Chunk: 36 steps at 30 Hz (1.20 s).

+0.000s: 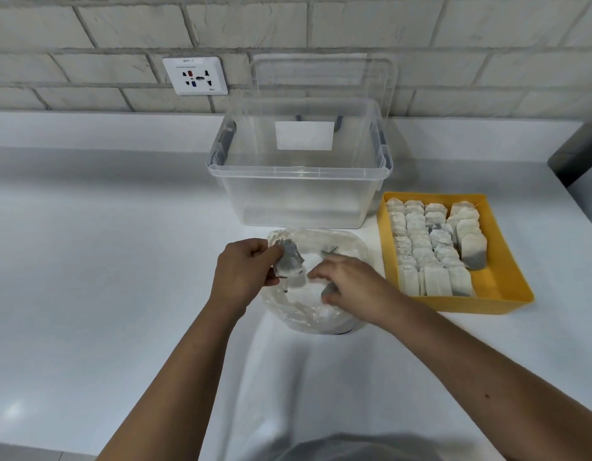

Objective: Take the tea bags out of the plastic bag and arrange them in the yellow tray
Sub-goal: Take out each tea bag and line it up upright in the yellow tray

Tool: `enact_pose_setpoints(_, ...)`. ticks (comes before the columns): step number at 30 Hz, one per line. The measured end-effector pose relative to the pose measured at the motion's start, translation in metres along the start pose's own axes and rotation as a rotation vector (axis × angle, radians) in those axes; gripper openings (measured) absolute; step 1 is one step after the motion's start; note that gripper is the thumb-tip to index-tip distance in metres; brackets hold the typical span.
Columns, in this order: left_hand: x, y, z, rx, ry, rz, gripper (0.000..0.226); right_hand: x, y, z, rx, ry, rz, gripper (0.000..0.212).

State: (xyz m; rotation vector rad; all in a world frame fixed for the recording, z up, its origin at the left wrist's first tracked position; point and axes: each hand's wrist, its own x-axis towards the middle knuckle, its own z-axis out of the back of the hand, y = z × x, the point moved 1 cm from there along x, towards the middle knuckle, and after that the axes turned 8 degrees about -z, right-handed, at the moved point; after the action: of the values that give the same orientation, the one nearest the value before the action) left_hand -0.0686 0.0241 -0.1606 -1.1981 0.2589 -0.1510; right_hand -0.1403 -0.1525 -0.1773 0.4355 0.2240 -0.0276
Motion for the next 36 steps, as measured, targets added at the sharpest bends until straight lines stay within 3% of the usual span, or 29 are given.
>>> enact_pose_setpoints(5,-0.004,-0.005,-0.01,0.101,0.013,-0.064,0.03,0.002,-0.013,0.001,-0.22,0.064,-0.032,0.039)
enact_pose_setpoints(9,-0.005,-0.006,-0.013,0.16,0.023,-0.093,0.036,0.005,-0.013,0.004,-0.183,0.08,-0.044,0.044)
enact_pose_setpoints(15,-0.006,-0.01,-0.009,0.142,0.025,-0.093,0.033,0.004,-0.013,0.009,-0.106,0.109,-0.041,0.028)
enact_pose_setpoints(17,-0.007,-0.014,-0.007,0.127,0.017,-0.09,0.028,-0.002,-0.012,0.02,0.097,0.034,-0.065,0.018)
enact_pose_setpoints(22,-0.013,-0.028,-0.005,-0.034,0.014,-0.046,0.025,-0.029,-0.022,0.054,0.948,-0.023,-0.24,0.01)
enact_pose_setpoints(26,-0.025,-0.041,-0.018,-0.158,0.141,0.017,0.022,-0.051,-0.022,0.076,1.204,-0.134,-0.204,0.009)
enact_pose_setpoints(31,-0.04,-0.051,-0.046,-0.296,0.342,0.112,0.023,-0.076,-0.019,0.086,1.085,-0.449,-0.1,0.015)
enact_pose_setpoints(36,-0.044,-0.064,-0.072,-0.39,0.382,0.108,0.024,-0.098,-0.04,0.065,0.863,-0.364,-0.201,0.028)
